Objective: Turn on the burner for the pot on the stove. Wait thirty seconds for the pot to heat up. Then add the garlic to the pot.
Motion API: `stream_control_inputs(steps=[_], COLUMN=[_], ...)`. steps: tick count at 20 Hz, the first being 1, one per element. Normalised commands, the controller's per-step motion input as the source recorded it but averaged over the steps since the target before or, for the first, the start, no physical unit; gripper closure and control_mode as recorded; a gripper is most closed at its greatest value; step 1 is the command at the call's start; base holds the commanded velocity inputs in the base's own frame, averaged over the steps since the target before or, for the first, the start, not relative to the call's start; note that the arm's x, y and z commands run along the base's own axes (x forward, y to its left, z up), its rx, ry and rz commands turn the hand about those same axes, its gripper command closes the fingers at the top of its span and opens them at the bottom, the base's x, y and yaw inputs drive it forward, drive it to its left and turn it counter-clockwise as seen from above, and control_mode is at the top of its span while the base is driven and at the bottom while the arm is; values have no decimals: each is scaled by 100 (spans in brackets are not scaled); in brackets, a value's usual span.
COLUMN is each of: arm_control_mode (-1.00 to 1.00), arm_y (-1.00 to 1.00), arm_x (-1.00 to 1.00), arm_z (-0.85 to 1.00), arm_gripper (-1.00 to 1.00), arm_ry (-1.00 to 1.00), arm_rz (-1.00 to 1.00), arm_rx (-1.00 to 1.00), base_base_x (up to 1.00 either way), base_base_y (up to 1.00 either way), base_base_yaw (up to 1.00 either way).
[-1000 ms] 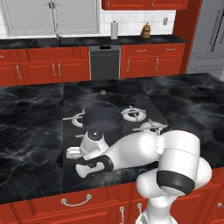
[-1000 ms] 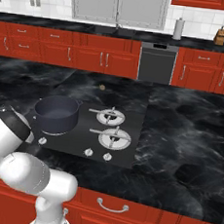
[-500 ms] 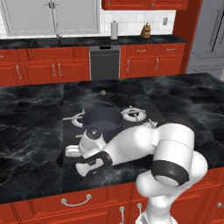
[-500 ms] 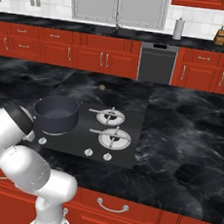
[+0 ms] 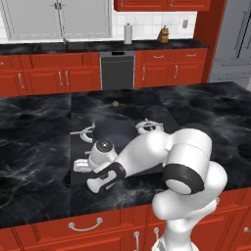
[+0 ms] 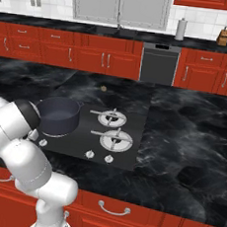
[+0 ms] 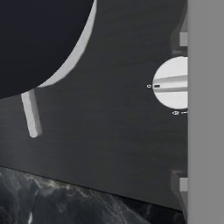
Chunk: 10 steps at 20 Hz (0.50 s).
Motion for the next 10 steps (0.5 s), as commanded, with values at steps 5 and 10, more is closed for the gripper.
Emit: stream_control_inputs(steps=[5, 10], arm_control_mode=[-100, -100], arm_y=[-8, -39], arm_x=[0, 0], arm_z=[0, 0], arm_gripper=[-100, -100], arm_ry=[0, -1], arm_rz=[0, 0], arm_rx=[0, 9], base_base_x=[0, 0], base_base_y=[0, 0], base_base_yaw=[0, 0])
